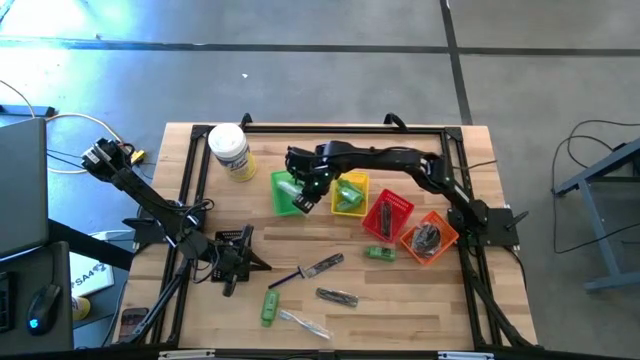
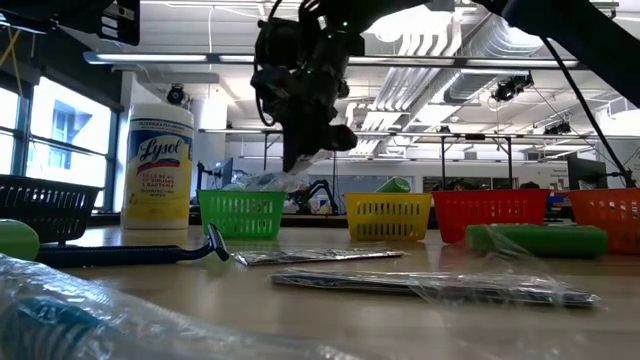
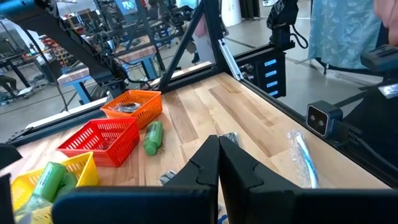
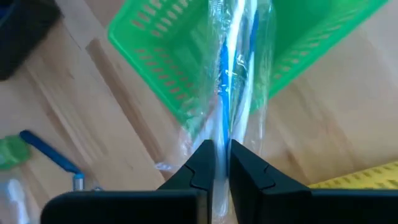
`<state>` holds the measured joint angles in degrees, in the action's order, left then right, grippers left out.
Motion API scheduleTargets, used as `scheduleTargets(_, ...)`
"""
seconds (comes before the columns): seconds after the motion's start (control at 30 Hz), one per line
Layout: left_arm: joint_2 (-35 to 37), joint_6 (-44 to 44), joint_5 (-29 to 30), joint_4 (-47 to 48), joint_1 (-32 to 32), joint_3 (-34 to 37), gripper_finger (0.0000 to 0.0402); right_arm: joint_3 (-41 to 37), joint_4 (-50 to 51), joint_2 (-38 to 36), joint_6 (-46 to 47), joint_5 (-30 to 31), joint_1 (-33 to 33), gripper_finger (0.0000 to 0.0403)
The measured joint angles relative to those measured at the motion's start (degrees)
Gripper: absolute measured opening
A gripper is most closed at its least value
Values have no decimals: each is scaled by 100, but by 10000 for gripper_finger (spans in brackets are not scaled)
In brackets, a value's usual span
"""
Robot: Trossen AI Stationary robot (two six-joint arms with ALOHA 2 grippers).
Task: Pick & Place Travel size toiletries
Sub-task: Put the blue toothbrush into the green bin, then put the blue razor into the black bin
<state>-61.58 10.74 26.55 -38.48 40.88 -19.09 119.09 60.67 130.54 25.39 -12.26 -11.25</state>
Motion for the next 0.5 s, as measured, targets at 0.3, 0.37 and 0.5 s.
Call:
scheduleTargets(0.3, 0, -4, 0, 2, 0, 0, 0, -10, -351, 72, -163, -184, -2, 95)
scheduleTargets(0.37, 0, -7, 0, 2, 0, 0, 0, -9, -363, 72, -160, -165, -2, 121)
scheduleTargets(0.5, 0, -34, 0, 12, 0, 0, 0, -9, -400, 72, -113, -386, -2, 174)
